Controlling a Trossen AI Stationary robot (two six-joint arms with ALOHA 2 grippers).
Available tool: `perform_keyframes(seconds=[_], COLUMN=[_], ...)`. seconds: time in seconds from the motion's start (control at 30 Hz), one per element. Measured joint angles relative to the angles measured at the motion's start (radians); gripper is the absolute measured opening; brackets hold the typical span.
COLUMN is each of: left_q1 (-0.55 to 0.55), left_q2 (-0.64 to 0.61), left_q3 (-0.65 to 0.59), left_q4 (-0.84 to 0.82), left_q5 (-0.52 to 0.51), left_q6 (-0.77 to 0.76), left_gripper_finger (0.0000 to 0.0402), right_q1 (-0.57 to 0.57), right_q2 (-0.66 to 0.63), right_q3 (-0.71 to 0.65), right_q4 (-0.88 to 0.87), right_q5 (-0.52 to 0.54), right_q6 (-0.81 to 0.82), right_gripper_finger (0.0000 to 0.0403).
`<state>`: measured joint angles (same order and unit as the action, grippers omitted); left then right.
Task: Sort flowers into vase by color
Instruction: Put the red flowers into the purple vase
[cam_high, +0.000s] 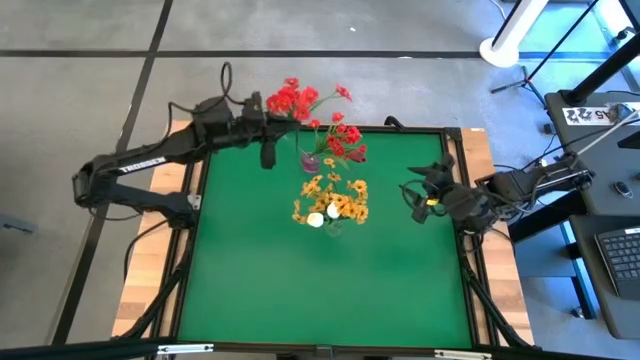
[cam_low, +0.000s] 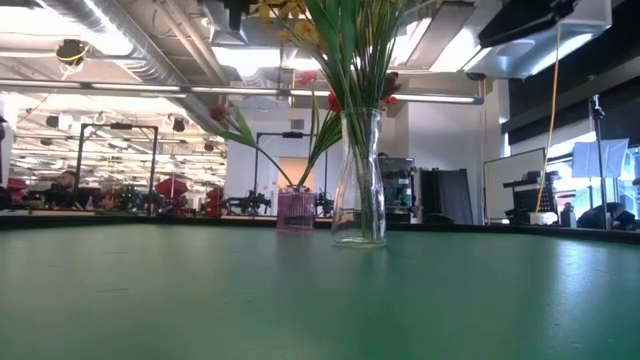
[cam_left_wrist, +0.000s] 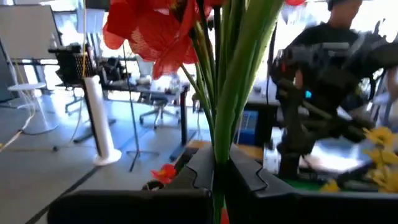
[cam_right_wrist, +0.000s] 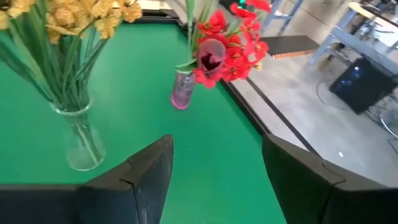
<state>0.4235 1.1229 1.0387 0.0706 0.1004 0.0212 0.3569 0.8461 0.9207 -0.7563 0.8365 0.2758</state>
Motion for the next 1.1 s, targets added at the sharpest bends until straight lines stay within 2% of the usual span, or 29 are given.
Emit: perform_keyframes(seconds=[0.17, 0.27, 0.4, 0.47, 0.53, 0.6, 0.73, 0.9, 0.97, 1.1], left_q1=[0.142, 0.205, 0.238, 0.246, 0.254, 0.265, 0.291, 0.302, 0.293, 0.292], left_q2=[-0.009, -0.006, 0.005, 0.012, 0.019, 0.035, 0.096, 0.174, 0.205, 0.227], left_q3=[-0.168, -0.246, -0.297, -0.309, -0.317, -0.328, -0.363, -0.366, -0.367, -0.366], left_q4=[0.297, 0.329, 0.339, 0.339, 0.368, 0.409, 0.464, 0.647, 0.697, 0.757], left_q5=[0.17, 0.199, 0.199, 0.205, 0.22, 0.264, 0.317, 0.387, 0.39, 0.388], left_q6=[-0.076, -0.113, -0.103, -0.072, -0.06, -0.05, -0.048, -0.098, -0.098, -0.114], left_gripper_finger=[0.0008, 0.0008, 0.0008, 0.0008, 0.0008, 0.0008, 0.0008, 0.0009, 0.0009, 0.0009], right_q1=[-0.057, -0.105, -0.183, -0.235, -0.302, -0.374, -0.518, -0.645, -0.671, -0.716], right_q2=[0.0, 0.0, 0.0, -0.01, -0.024, -0.036, -0.037, -0.04, -0.048, -0.109], right_q3=[0.0, 0.0, 0.0, 0.0, 0.0, 0.002, 0.001, -0.063, -0.117, -0.212], right_q4=[0.078, 0.149, 0.307, 0.399, 0.468, 0.495, 0.495, 0.608, 0.673, 0.789], right_q5=[-0.101, -0.164, -0.192, -0.269, -0.388, -0.505, -0.663, -0.879, -0.928, -0.945], right_q6=[-0.106, -0.187, -0.36, -0.427, -0.467, -0.486, -0.467, -0.409, -0.398, -0.376], right_gripper_finger=[0.0246, 0.0246, 0.0246, 0.0246, 0.0246, 0.0246, 0.0246, 0.0246, 0.0246, 0.0246])
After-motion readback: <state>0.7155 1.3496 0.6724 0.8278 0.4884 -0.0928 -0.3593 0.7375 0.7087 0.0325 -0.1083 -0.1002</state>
